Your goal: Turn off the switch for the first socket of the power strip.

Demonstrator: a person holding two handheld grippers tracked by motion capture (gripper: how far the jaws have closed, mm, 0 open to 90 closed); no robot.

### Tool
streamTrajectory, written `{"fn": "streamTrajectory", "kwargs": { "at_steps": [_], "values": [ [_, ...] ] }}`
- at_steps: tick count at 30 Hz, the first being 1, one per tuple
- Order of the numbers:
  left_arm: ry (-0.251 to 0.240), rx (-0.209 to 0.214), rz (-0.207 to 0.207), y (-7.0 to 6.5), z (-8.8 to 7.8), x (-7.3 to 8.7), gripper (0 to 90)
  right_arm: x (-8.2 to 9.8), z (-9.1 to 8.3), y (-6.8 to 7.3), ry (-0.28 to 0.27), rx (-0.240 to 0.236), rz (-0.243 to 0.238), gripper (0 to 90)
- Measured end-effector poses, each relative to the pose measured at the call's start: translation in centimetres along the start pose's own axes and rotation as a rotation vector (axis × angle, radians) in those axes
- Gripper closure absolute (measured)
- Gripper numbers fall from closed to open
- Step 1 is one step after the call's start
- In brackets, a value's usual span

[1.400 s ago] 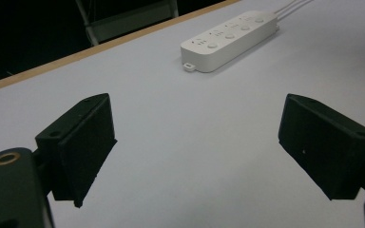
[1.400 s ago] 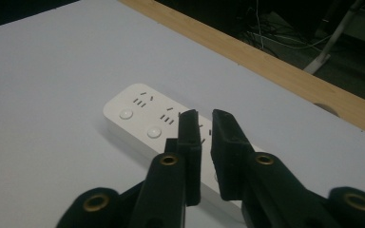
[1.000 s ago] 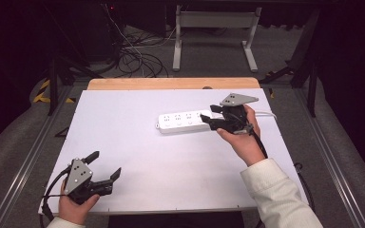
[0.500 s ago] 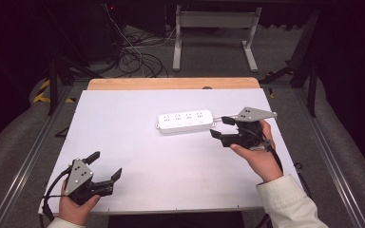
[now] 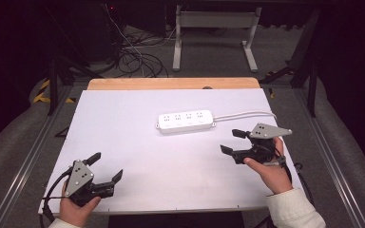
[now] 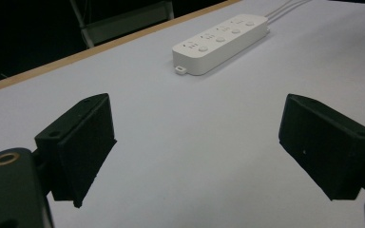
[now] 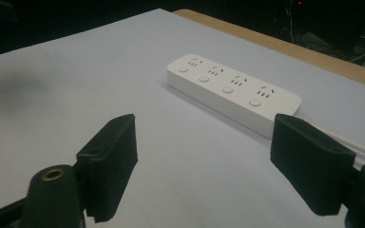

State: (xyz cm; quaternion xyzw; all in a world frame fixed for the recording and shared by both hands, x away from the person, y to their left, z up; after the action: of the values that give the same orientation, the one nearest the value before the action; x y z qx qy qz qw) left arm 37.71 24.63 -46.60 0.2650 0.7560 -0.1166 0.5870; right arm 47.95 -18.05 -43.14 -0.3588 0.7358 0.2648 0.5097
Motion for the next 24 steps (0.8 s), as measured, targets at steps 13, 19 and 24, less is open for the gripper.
{"fn": "streamTrajectory", "kwargs": {
  "at_steps": [13, 19, 24],
  "values": [
    [0.002, 0.006, 0.004, -0.4, -0.1, 0.0, 12.1, 4.3, -1.0, 0.1, 0.016, -0.022, -0.019, 22.2],
    [-0.005, 0.009, 0.008, -0.7, -0.1, 0.0, 10.2, 7.3, -0.7, -0.2, 0.081, -0.028, 0.040, 22.1],
    [0.005, 0.008, 0.029, -0.8, -0.1, 0.2, 10.1, 8.9, -0.5, -0.1, 0.143, -0.007, 0.009, 21.1]
  ]
}}
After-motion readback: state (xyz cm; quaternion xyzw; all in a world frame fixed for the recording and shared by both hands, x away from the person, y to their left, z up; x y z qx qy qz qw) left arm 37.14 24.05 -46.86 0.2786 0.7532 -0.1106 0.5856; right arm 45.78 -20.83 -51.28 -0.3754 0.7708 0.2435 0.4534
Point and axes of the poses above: each handheld gripper's, and its own axes: z roughly forward along the jaws, x roughly out of its underside, y roughly to its left, the point moved 5 cm from there along z, roughly forward along the jaws, and after that the axes turned 5 degrees about -y, right-handed, at the moved point
